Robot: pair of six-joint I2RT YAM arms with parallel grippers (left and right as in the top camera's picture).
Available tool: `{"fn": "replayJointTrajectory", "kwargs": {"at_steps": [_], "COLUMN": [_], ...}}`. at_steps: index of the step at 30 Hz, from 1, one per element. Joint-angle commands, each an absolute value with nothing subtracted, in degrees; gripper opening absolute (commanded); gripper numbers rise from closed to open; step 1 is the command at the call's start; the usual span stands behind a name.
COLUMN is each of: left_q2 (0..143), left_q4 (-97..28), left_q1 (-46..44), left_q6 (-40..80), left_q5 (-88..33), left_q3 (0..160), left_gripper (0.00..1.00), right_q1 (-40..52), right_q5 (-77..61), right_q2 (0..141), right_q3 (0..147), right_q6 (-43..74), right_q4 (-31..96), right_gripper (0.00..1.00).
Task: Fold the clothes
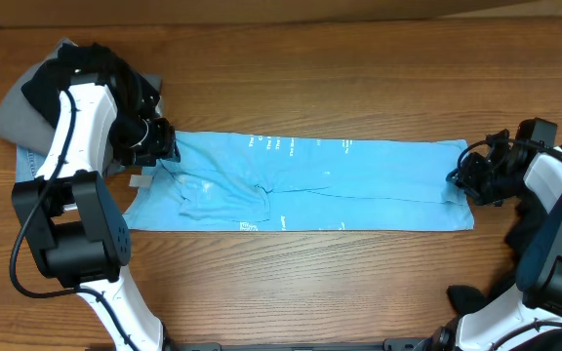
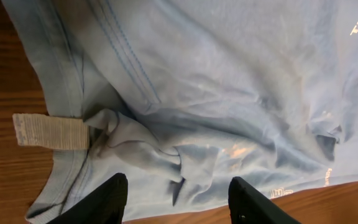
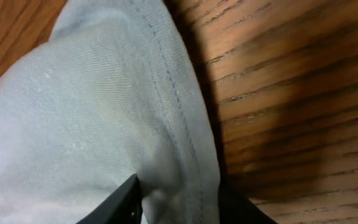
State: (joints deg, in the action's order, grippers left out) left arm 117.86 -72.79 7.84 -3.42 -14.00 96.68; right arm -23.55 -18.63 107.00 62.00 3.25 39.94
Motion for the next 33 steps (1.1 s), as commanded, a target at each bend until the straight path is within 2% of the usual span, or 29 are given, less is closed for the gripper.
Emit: {"fn": "replayJointTrajectory", "kwargs": {"at_steps": [1, 3, 4, 8, 22, 33], "left_q2": [116.49, 116.49, 116.49, 116.49, 116.49, 116.49], "left_q4": [-73.03, -72.82, -72.75, -72.44, -72.36, -72.88], "left_q1": [7.42, 7.44, 7.44, 7.44, 7.46, 7.46], "left_q6": [-4.19, -4.34, -4.32, -4.32, -4.36, -4.34], "left_q5": [-14.87, -14.90, -14.90, -14.90, -14.61, -14.61], "left_q3": [95.94, 95.94, 95.94, 95.94, 95.94, 95.94], "left_gripper": [0.55, 0.55, 0.55, 0.55, 0.56, 0.56], "right_q1": [-24.64, -24.97, -24.97, -24.93, -25.28, -11.03], "right_q5": [-13.13, -15.77, -18.26, -24.16, -17.39, -16.51], "right_q2": [110.93, 110.93, 110.91, 110.43, 95.66, 90.80], "right_q3": [59.96, 59.96, 59.99, 60.55, 73.45, 75.68], "right_q6": [5.15, 4.34, 3.05, 0.84, 4.38, 4.80], "right_q4": [40.97, 41.15, 41.34, 42.85, 57.30, 60.62], "right_gripper": [0.38, 0.35, 0.30, 0.04, 0.04, 0.04]}}
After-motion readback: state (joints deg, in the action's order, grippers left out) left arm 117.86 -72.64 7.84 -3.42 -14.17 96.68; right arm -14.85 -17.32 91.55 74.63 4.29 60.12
